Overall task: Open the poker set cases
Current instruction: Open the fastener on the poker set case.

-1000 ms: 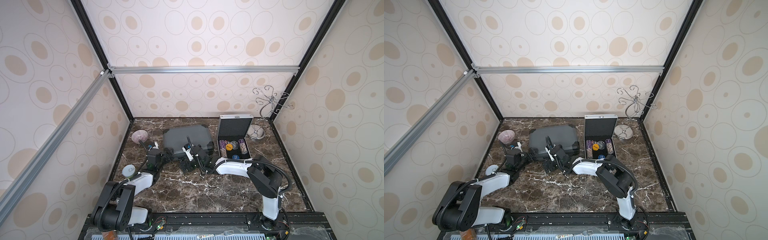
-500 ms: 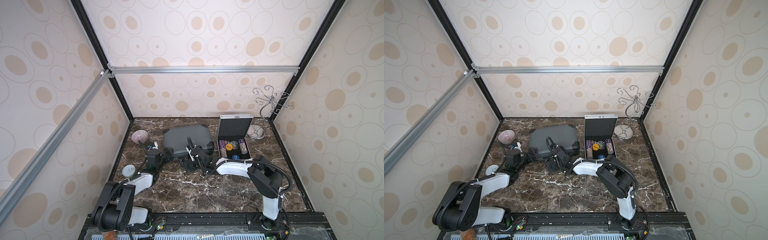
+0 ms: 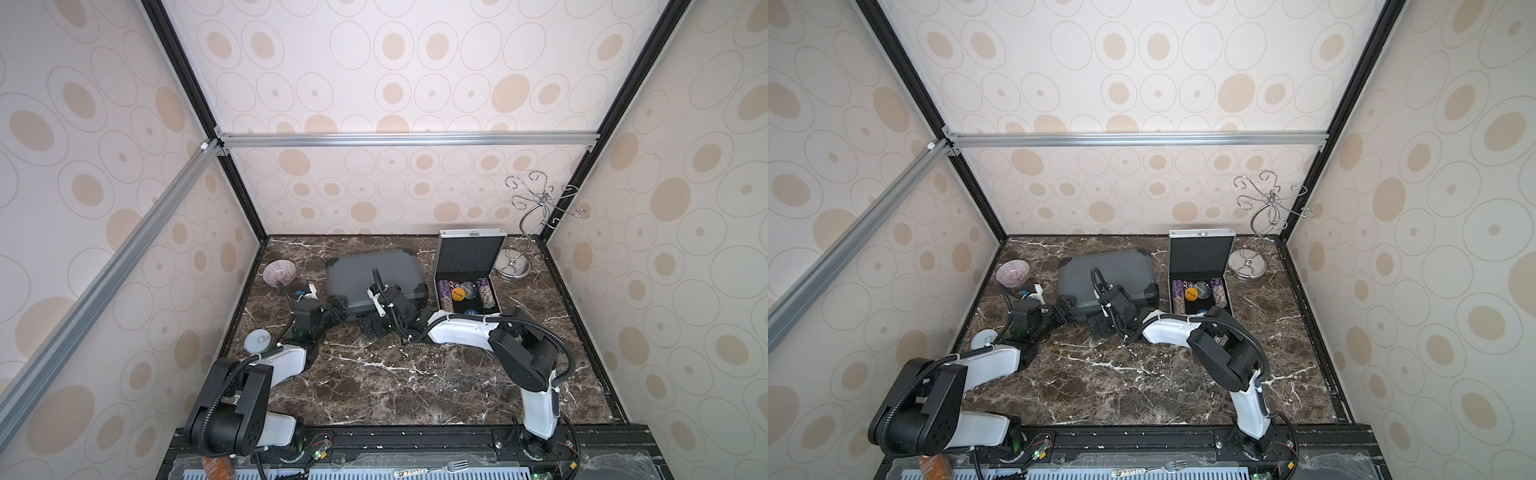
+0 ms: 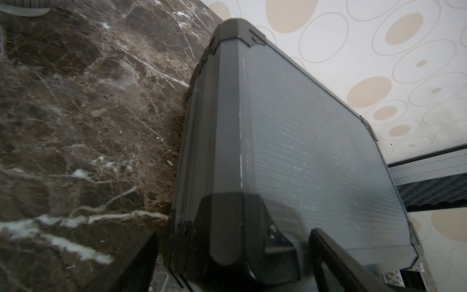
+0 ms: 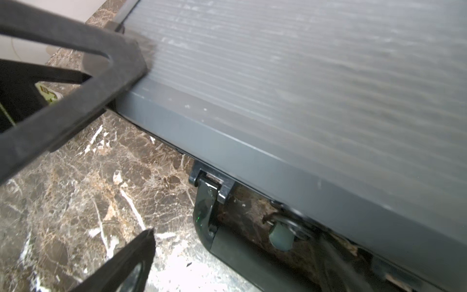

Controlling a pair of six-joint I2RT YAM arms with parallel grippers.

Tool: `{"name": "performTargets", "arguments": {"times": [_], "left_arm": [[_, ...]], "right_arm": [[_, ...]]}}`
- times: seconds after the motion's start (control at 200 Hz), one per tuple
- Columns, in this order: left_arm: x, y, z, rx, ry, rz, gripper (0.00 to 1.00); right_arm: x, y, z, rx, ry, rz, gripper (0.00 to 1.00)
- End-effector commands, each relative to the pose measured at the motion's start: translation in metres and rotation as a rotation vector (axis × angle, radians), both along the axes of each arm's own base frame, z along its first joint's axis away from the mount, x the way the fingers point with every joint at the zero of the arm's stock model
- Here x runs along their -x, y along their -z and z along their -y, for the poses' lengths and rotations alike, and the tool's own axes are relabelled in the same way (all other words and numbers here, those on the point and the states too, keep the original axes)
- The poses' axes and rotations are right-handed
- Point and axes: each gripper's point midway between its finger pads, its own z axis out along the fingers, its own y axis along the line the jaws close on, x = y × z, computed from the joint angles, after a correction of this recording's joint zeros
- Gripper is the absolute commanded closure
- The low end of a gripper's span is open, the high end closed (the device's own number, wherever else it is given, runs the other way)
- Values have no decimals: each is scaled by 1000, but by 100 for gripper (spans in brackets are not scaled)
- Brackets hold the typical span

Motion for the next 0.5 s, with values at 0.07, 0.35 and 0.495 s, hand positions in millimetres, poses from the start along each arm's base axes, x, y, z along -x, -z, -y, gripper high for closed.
{"name": "performTargets", "arguments": {"times": [0.07, 0.35, 0.495], "left_arm": [[27, 48, -4, -19, 8, -177, 8], [21, 36, 1, 53, 10, -136, 8], [18, 32, 1, 57, 12, -127, 8]], "right_arm": [[18, -25, -26, -98, -151, 56, 0], [65, -4, -23, -40, -260, 34, 3], [71, -1, -9, -35, -233, 53, 4]]}}
